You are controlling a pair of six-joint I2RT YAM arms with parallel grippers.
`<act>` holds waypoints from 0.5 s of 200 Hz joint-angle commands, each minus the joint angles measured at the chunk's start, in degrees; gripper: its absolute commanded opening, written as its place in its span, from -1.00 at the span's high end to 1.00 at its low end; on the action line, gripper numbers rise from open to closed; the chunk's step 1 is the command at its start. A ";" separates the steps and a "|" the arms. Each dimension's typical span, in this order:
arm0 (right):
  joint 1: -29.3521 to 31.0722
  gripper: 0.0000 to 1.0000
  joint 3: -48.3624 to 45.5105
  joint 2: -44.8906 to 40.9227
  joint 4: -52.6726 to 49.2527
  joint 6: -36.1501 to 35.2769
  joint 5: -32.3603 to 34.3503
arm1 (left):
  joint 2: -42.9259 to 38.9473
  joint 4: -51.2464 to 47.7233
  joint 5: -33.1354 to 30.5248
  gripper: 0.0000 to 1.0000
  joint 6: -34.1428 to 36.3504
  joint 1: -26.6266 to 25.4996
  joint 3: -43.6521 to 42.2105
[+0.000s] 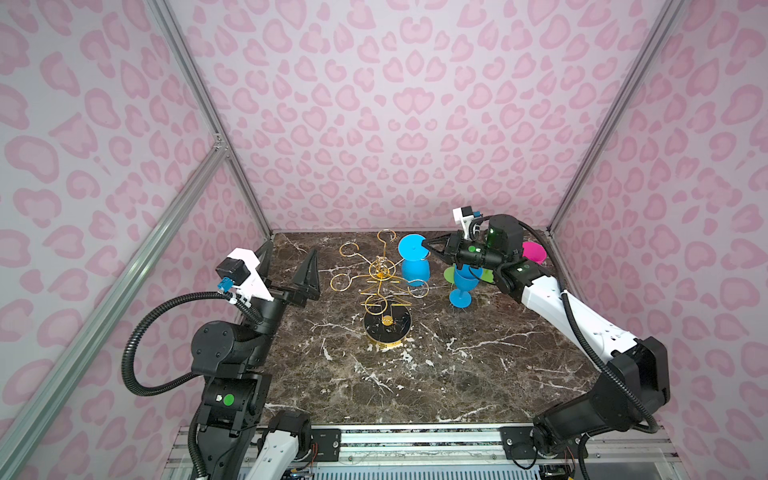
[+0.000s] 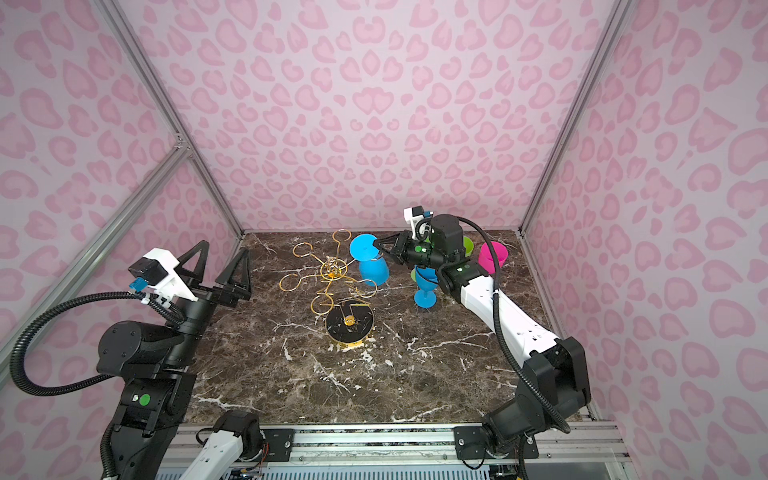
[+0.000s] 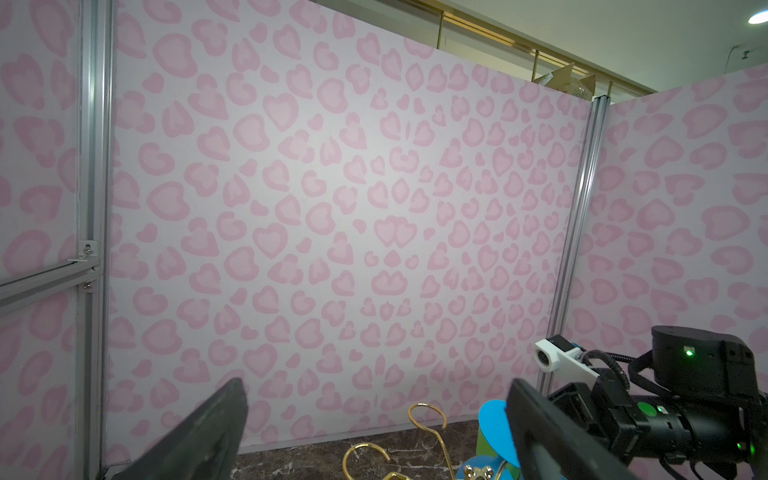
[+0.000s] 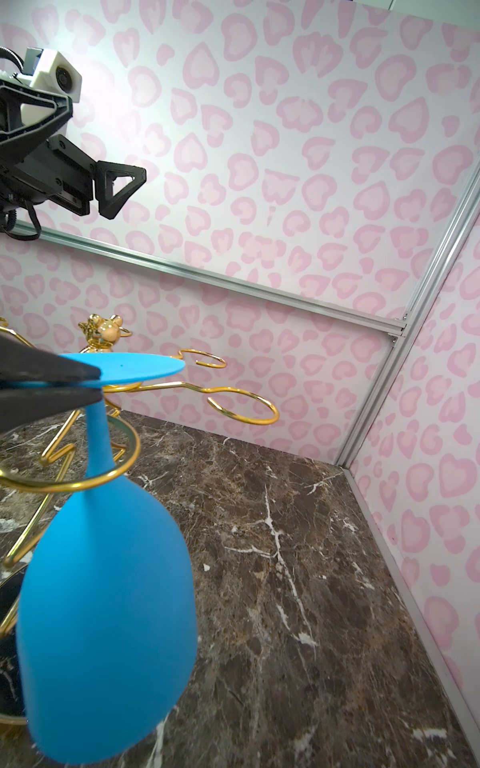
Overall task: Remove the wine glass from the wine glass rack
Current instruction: 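Lift the blue glass by its base up off the rack hook with the right gripper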
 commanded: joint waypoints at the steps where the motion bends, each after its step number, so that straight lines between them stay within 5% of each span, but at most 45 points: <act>1: 0.51 1.00 -0.28 -0.35 2.69 -0.09 -0.47 | -0.16 0.47 0.49 -0.96 -0.42 0.03 0.49; 100: 1.48 1.00 -2.43 -3.28 -0.54 -2.01 1.02 | 0.16 0.82 0.42 -0.96 -2.34 0.11 0.80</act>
